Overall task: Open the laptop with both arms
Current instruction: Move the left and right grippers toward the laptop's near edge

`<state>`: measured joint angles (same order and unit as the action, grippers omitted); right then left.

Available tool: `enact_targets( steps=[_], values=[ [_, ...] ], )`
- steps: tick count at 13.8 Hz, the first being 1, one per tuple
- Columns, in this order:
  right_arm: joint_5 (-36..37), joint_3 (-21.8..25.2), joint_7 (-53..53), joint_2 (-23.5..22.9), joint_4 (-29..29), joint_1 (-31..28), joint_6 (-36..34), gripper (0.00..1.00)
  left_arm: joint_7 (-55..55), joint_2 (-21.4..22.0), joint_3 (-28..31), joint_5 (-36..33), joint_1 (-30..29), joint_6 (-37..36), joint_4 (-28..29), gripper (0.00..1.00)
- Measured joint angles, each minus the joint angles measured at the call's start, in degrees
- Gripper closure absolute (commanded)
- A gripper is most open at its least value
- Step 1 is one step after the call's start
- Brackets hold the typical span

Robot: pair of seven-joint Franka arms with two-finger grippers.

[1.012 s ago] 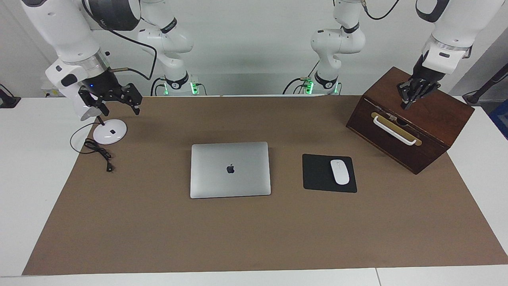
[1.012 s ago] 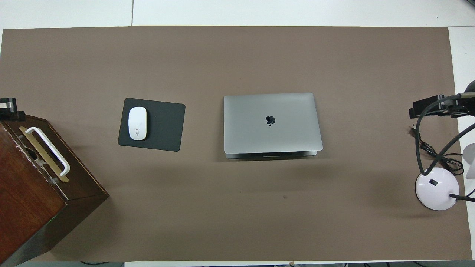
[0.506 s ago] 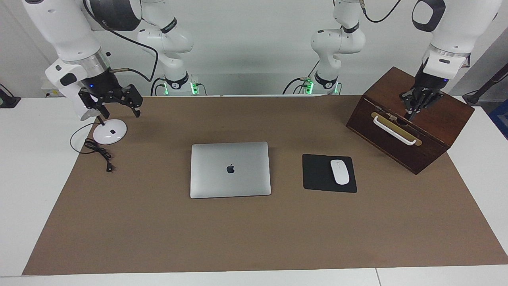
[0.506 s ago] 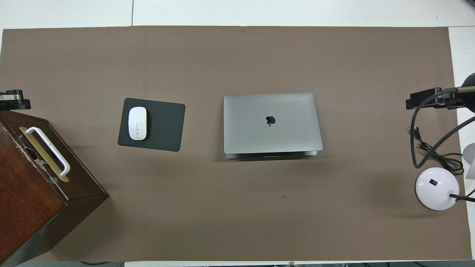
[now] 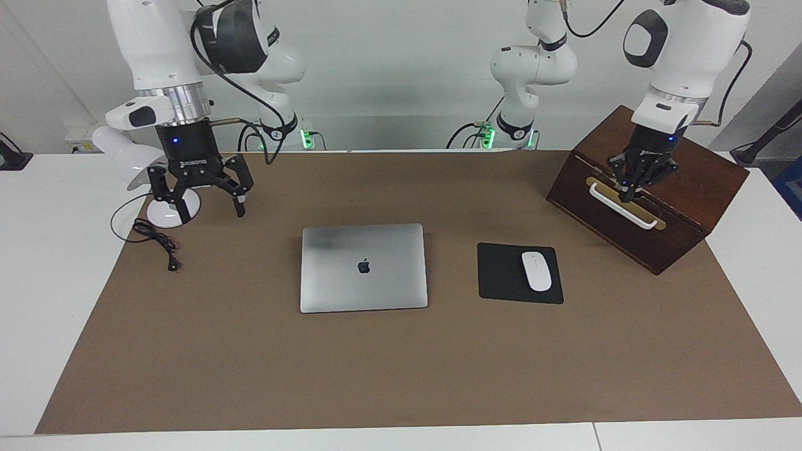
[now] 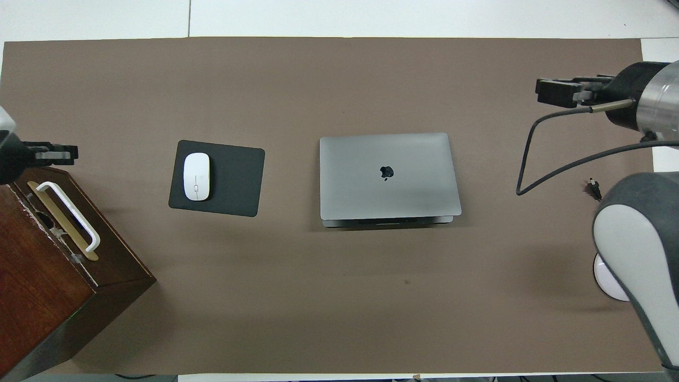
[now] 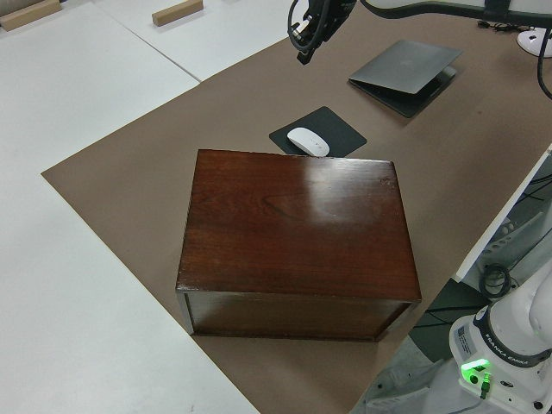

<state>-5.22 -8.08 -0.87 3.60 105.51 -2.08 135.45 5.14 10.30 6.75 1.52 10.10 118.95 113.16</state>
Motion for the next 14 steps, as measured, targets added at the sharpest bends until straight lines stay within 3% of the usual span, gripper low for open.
enact_targets(
  steps=[4,9,14],
  values=[
    [-1.3,-2.0,-6.0,0.6,5.9,1.1,14.6,0.00,0.1,4.6,-0.2,1.8,4.7,6.8,9.9,1.00],
    [-1.3,-2.2,-10.5,3.8,14.6,3.1,23.5,0.00,0.7,8.9,-0.3,1.9,11.3,11.1,19.7,1.00],
    [-1.3,-2.2,-14.8,10.3,26.6,6.4,31.3,0.00,0.8,11.9,-0.3,1.9,16.3,14.5,25.8,1.00]
  ],
)
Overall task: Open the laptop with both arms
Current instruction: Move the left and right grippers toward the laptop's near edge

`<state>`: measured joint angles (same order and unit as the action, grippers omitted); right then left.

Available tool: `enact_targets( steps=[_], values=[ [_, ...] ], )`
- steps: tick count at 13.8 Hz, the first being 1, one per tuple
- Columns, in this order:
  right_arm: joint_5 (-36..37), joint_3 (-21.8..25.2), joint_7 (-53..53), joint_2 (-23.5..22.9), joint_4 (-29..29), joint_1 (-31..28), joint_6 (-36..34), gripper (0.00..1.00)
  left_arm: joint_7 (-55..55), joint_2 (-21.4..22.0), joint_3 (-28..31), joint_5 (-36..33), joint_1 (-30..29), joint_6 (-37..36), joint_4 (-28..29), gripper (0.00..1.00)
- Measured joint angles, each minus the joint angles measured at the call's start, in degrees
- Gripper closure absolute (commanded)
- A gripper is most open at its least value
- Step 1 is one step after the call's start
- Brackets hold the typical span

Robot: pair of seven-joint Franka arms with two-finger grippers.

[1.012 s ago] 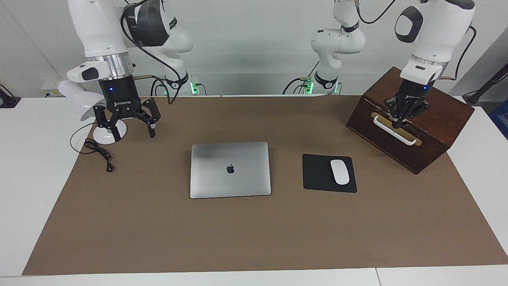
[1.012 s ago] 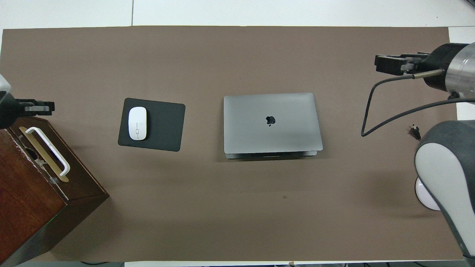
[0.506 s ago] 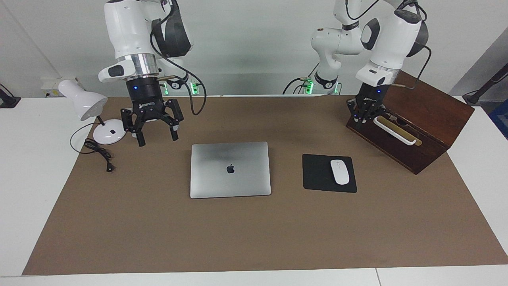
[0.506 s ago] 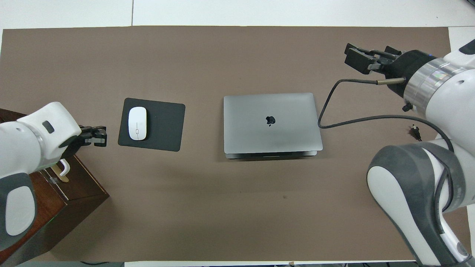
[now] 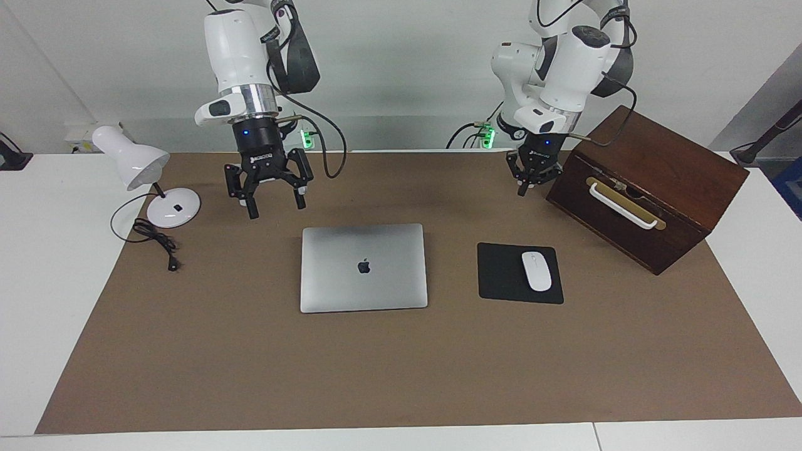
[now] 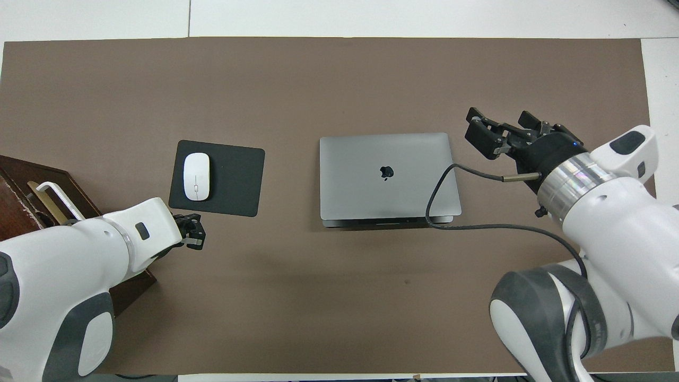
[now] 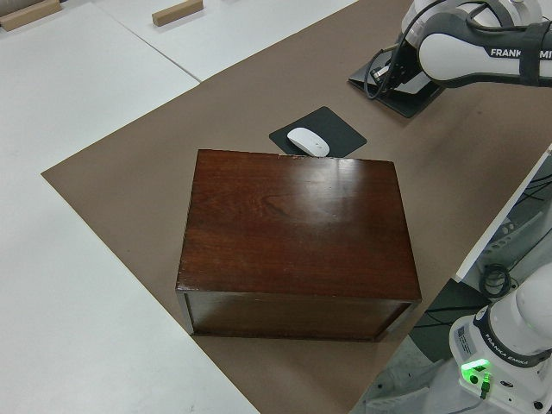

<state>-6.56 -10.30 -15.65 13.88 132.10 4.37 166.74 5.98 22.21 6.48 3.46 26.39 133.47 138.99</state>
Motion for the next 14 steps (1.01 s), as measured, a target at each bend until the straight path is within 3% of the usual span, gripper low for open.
enact_targets(
  steps=[4,10,14],
  values=[
    [0.0,-1.7,-5.5,2.8,8.1,1.3,7.7,0.00,-0.1,0.3,0.0,0.0,3.5,8.9,5.5,1.00],
    [0.0,-6.6,-15.4,2.9,11.4,1.5,13.6,0.00,-3.1,0.0,0.1,0.1,8.7,22.9,13.6,1.00],
    [-0.1,-10.5,-28.7,2.7,12.4,1.6,15.0,0.00,-9.1,-3.4,0.1,0.1,14.2,31.3,15.8,1.00]
  ],
)
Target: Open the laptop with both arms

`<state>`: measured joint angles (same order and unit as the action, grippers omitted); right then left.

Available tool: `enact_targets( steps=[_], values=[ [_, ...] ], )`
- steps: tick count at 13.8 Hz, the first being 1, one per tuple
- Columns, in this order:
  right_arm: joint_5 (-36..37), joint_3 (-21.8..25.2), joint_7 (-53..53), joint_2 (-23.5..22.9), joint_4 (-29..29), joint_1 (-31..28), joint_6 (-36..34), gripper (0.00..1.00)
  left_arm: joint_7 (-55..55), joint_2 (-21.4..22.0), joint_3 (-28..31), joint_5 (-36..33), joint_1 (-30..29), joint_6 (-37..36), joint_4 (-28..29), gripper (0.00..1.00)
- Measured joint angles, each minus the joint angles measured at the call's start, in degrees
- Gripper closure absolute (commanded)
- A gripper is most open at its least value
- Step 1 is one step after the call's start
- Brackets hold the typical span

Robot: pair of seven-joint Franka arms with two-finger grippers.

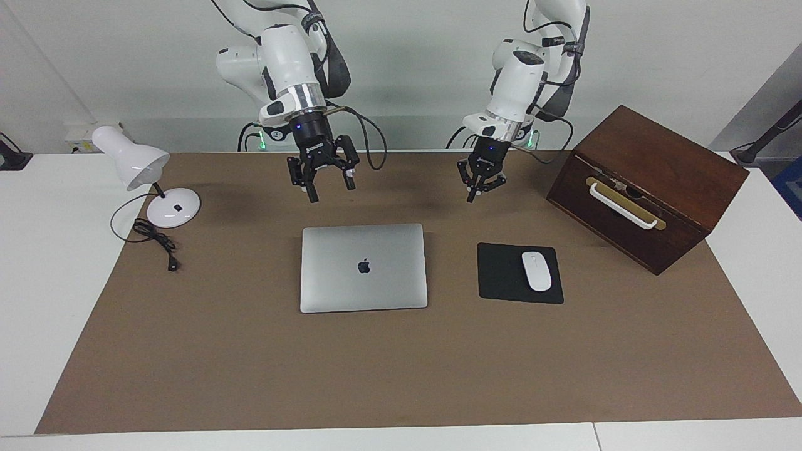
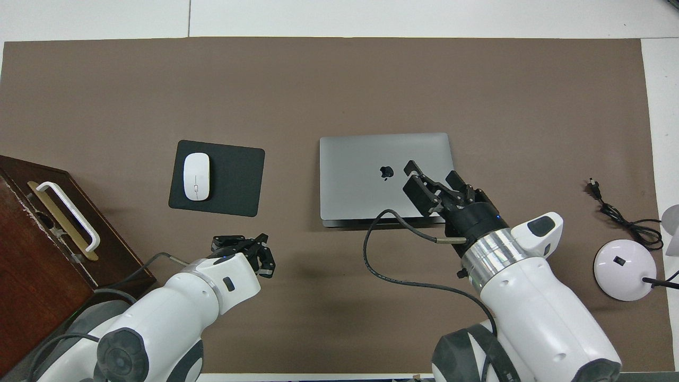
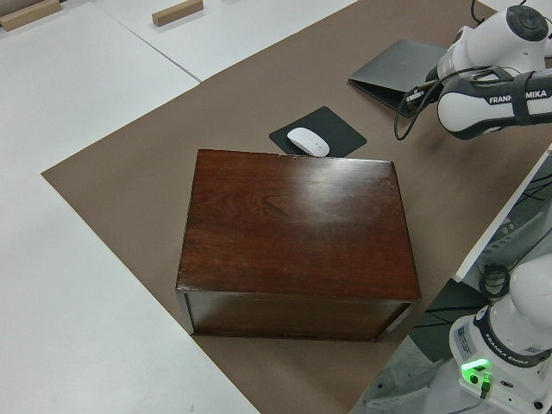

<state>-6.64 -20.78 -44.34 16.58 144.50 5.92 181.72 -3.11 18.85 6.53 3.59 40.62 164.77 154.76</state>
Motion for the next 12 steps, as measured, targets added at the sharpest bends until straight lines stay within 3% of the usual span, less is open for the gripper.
enact_targets(
  steps=[7,12],
  values=[
    [-0.1,-5.3,-32.3,-0.2,0.6,0.4,-0.7,0.00,-6.2,-9.5,0.0,0.0,7.3,14.1,0.5,1.00],
    [-0.1,-5.3,-37.4,-1.7,2.0,0.4,-1.4,0.00,-7.2,-13.9,0.0,0.0,10.6,21.5,0.6,1.00]
  ],
)
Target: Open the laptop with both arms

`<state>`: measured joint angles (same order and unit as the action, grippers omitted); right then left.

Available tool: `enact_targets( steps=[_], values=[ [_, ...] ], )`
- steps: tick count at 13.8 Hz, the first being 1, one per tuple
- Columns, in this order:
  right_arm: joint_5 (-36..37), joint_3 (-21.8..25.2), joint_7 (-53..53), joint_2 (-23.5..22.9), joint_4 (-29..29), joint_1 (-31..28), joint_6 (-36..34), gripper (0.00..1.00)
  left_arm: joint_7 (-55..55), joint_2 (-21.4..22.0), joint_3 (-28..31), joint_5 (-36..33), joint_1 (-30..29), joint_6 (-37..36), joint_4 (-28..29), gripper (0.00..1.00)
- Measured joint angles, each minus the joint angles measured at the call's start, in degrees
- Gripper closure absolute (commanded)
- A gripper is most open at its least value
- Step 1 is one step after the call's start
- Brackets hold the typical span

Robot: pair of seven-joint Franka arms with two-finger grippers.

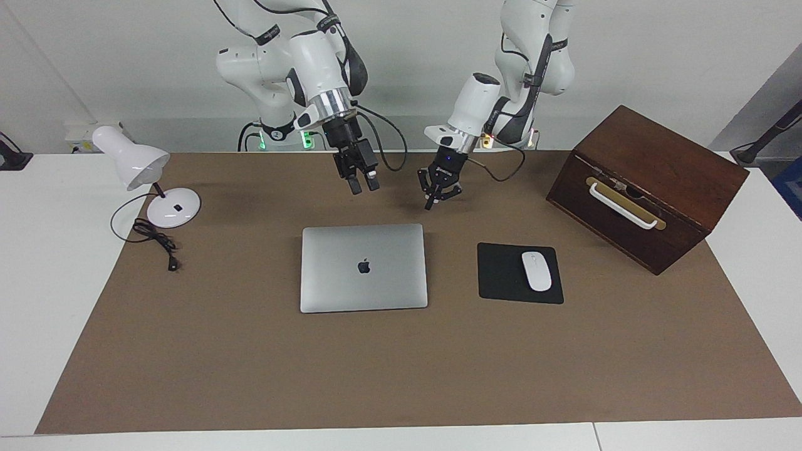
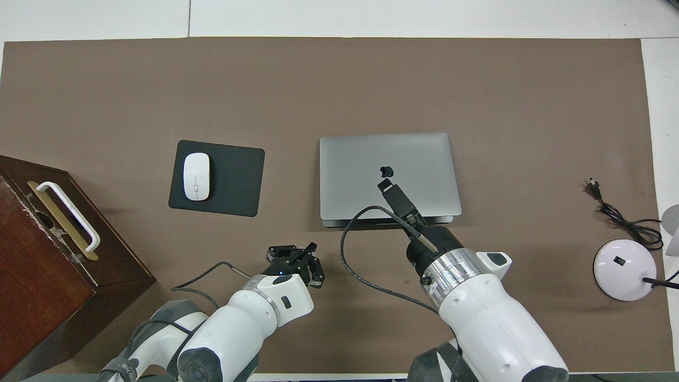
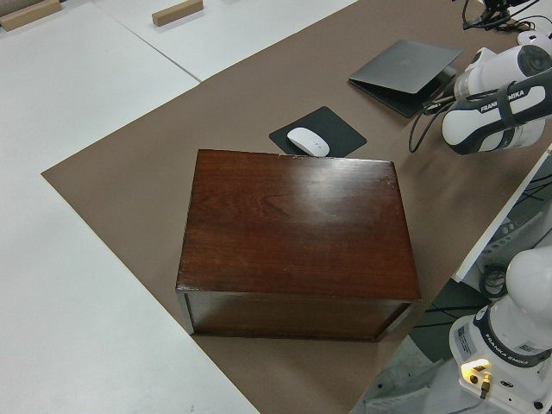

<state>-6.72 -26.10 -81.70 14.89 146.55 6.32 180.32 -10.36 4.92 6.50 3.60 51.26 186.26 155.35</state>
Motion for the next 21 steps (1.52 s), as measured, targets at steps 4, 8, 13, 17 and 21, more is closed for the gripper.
enact_targets(
  steps=[4,8,13,17,21],
  values=[
    [0.0,0.1,0.0,-5.3,1.0,0.0,5.6,0.00,-2.4,-0.8,0.0,0.1,2.8,3.1,0.6,1.00],
    [0.0,0.2,0.0,-10.5,1.2,0.0,10.9,0.00,-3.1,-5.3,0.1,8.2,8.1,10.9,1.4,1.00],
    [0.0,0.5,0.2,-13.7,1.2,-0.3,12.2,0.00,-3.6,-8.9,0.5,12.1,10.5,13.4,0.8,1.00],
    [0.0,0.5,0.6,-14.6,1.1,-0.6,12.2,0.00,-3.7,-9.4,1.2,12.5,10.4,13.4,-1.0,1.00],
    [0.0,0.6,0.9,-16.1,1.0,-0.7,12.3,0.00,-3.9,-11.0,1.3,12.5,9.0,13.4,-3.0,1.00]
  ],
)
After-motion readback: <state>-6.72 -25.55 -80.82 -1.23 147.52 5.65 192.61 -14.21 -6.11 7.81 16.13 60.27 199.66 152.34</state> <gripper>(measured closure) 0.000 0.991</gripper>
